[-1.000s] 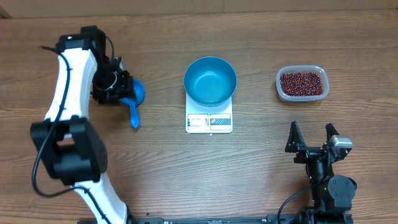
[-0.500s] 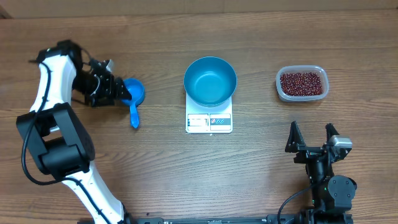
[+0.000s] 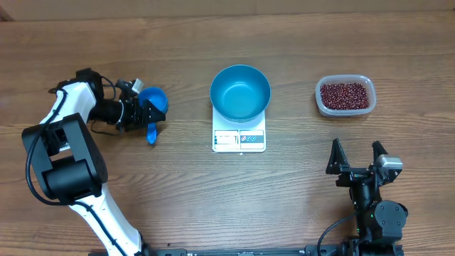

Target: Scoop item into bowl and weigh 150g on scale

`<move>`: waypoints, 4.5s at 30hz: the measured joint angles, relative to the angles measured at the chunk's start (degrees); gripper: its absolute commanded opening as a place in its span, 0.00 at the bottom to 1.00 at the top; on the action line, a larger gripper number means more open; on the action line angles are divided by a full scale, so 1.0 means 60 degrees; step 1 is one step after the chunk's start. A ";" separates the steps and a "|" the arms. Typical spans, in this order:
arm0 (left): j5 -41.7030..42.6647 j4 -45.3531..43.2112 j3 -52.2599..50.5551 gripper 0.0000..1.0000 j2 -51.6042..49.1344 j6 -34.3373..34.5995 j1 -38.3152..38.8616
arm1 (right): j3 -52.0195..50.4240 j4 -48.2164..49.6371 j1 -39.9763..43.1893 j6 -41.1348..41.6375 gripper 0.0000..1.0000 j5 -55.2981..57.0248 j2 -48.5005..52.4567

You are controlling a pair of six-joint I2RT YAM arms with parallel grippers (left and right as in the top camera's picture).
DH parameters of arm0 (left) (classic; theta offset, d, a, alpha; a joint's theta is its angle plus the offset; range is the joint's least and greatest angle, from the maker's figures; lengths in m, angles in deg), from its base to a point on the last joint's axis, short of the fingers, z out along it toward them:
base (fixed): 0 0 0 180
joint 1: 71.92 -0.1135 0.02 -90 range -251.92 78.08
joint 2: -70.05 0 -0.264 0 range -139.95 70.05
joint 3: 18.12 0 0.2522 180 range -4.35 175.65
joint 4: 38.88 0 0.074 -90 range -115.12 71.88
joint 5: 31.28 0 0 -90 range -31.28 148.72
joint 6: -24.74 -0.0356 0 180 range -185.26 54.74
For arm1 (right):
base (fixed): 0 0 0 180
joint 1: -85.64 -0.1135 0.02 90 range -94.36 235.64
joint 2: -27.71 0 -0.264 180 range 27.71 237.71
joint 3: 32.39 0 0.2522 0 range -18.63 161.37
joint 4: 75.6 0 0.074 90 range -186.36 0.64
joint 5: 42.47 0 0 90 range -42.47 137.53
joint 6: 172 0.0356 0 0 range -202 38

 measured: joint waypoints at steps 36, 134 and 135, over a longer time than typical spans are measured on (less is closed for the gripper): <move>0.1118 -0.1625 -0.0882 0.37 -0.0011 0.0291 0.0000 | 0.0000 0.0000 0.0000 -0.0004 1.00 0.0000 0.0000; 0.2153 -0.2707 -0.0954 0.91 -0.0011 0.3840 0.0372 | 0.0000 0.0007 0.0004 -0.0004 1.00 0.0000 0.0000; 0.2146 -0.2707 -0.0954 0.90 -0.0011 0.3920 0.0368 | 0.0000 0.0000 0.0004 -0.0007 1.00 0.0000 0.0000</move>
